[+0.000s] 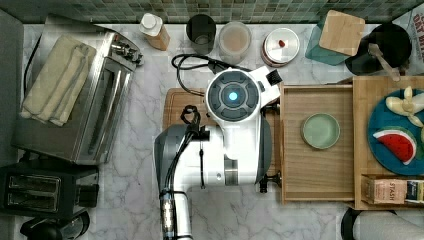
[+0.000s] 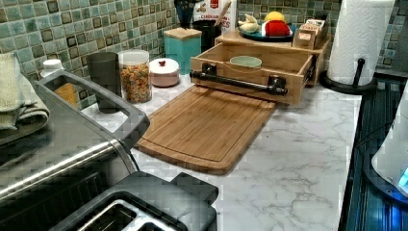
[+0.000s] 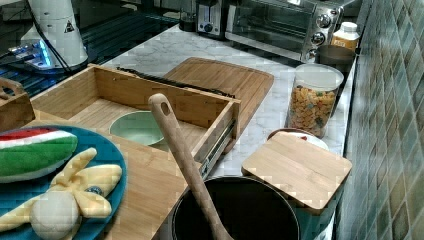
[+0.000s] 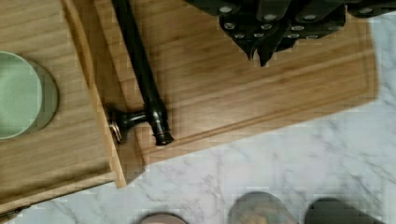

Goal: Close the drawer.

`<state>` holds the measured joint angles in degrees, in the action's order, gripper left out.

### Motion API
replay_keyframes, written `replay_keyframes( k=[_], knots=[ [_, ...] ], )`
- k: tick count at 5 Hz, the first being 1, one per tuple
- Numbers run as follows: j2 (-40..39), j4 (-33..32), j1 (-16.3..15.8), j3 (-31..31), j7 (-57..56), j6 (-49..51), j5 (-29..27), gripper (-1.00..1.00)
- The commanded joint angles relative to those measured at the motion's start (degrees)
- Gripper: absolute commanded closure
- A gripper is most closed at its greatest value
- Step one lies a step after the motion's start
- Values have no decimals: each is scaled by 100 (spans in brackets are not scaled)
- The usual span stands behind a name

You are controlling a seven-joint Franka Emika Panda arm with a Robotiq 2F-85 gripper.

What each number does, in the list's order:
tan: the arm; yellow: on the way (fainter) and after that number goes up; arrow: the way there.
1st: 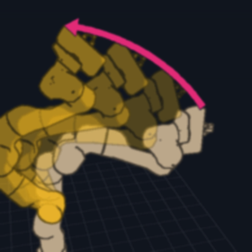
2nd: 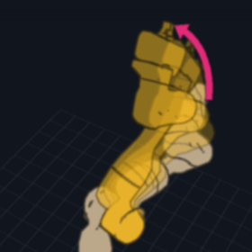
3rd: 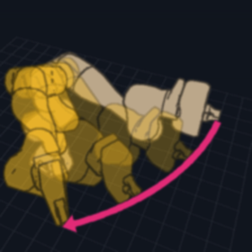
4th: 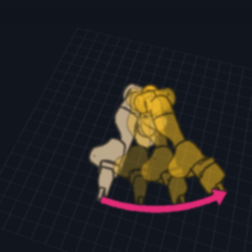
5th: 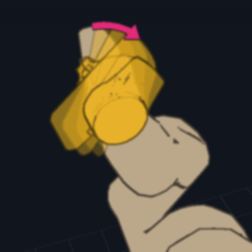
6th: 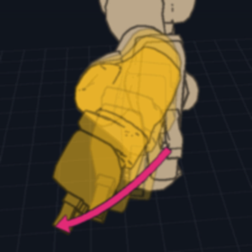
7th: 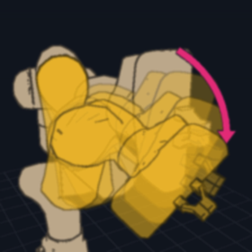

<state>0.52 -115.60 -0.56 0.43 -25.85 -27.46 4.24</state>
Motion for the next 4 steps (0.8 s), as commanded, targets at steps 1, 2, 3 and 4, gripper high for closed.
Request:
replay_keyframes(
  k=[1,2,3,4],
  knots=[
    [211,-837,-143,168,-917,-750,647,100],
    [122,-1144,-128,131,-1070,-1180,583,100],
    [-77,-1315,-182,168,-772,-1397,724,100],
    [-227,-1489,-138,186,-665,-1620,801,100]
  ],
)
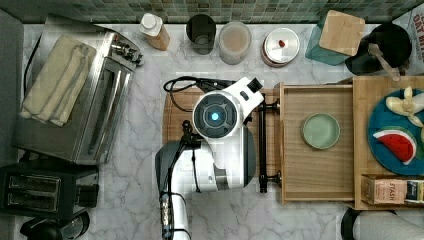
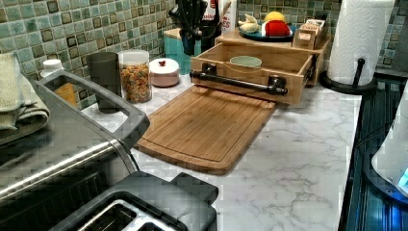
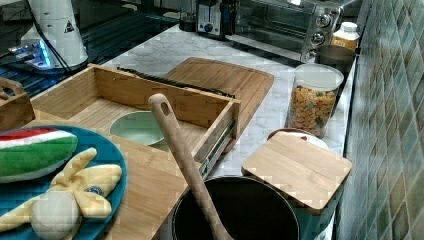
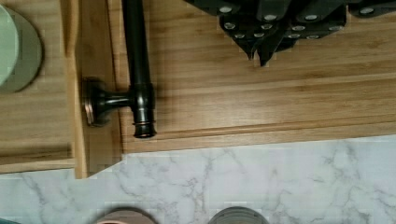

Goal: Close the drawer.

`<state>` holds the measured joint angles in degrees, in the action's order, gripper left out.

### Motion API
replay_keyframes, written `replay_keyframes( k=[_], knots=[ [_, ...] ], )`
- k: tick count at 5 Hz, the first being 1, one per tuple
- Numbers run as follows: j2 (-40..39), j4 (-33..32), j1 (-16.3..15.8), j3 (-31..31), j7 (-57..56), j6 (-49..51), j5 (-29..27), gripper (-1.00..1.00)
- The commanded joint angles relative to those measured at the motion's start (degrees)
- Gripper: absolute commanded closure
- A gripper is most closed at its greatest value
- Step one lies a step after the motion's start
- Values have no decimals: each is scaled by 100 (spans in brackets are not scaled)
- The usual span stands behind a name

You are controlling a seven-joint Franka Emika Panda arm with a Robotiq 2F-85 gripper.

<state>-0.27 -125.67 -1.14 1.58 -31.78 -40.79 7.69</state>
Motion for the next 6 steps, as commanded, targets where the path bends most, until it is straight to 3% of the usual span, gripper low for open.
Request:
replay_keyframes(
  k=[1,4,6],
  knots=[
    [-302,-556,14,22,-319,-318,482,100],
    [-514,-923,271,-230,-679,-894,399,100],
    [-548,-811,536,-419,-1111,-765,429,100]
  ],
)
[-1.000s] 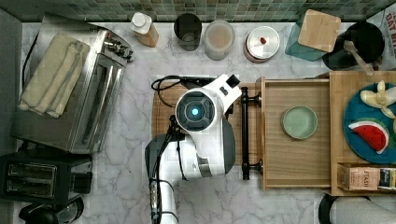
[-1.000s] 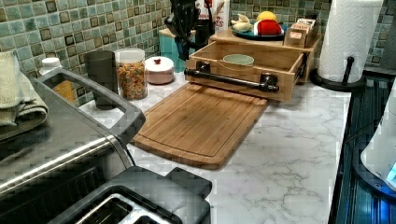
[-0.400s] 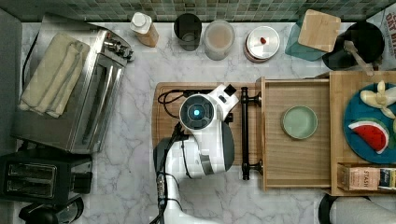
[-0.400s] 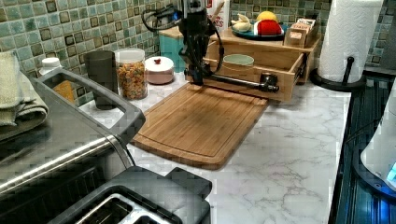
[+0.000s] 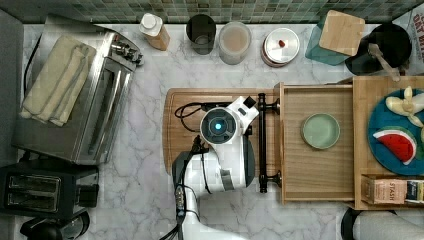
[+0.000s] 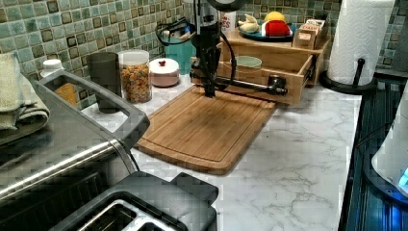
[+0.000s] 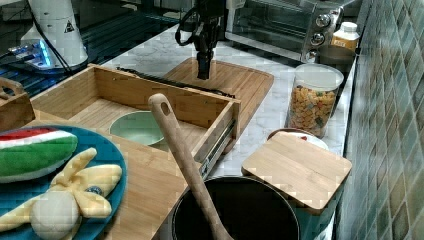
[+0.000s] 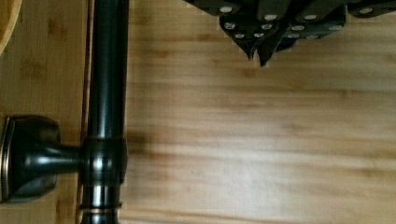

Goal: Close the drawer.

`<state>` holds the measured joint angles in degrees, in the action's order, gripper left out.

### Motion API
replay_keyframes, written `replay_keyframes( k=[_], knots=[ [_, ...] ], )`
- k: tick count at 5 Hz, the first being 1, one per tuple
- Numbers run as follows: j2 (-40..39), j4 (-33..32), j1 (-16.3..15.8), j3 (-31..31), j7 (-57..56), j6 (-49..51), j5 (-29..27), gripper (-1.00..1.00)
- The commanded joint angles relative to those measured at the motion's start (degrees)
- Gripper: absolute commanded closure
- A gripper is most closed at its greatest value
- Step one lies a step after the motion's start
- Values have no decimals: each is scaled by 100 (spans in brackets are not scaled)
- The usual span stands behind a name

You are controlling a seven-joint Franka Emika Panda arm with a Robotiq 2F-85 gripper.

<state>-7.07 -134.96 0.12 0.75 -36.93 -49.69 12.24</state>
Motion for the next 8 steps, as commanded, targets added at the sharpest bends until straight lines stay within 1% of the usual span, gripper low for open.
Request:
replay_keyframes(
  k=[1,2,3,4,5,6,7,8],
  knots=[
    [126,44,598,-555,-1051,-221,-116,100],
    [-55,266,764,-798,-1596,-119,-318,100],
    [-174,295,1061,-938,-2069,-261,-465,100],
    [-319,575,1407,-1153,-2483,-203,-420,100],
    [-345,778,1754,-1392,-2940,-460,-278,100],
    [-621,1526,1954,-1616,-3511,153,-214,100],
    [-968,1841,2205,-1746,-4088,-253,-504,100],
    [-1352,2369,2431,-1802,-4388,-311,-593,100]
  ],
)
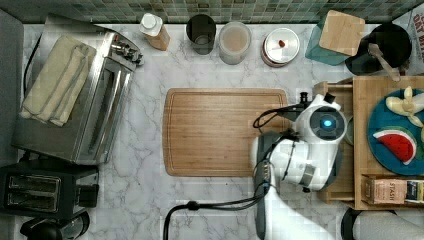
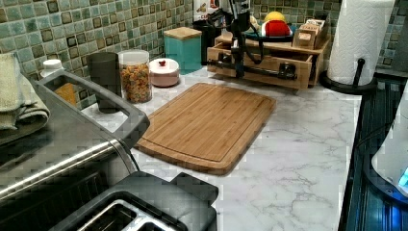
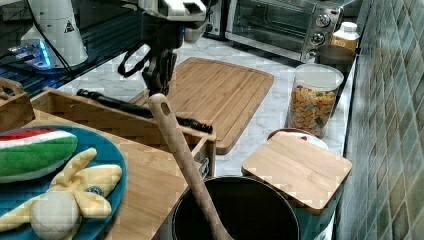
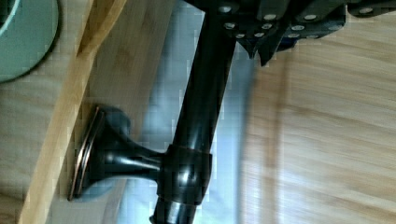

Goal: Close the drawer.

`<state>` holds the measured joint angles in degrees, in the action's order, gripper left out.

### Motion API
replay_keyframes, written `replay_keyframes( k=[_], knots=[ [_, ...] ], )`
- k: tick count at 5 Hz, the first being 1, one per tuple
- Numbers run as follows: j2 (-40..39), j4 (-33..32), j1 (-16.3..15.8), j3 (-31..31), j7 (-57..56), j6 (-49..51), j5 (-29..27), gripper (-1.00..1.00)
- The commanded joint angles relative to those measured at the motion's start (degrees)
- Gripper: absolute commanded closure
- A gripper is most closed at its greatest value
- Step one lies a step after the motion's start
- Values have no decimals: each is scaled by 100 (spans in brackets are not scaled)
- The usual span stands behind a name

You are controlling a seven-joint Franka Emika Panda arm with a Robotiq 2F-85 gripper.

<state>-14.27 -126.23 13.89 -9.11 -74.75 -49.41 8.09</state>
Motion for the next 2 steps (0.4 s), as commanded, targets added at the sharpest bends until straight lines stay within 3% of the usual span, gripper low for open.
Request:
replay_keyframes(
  k=[1,2],
  knots=[
    [-477,1587,978,-1100,-256,-223,34,100],
    [-230,1554,952,-1147,4,74,64,100]
  ],
)
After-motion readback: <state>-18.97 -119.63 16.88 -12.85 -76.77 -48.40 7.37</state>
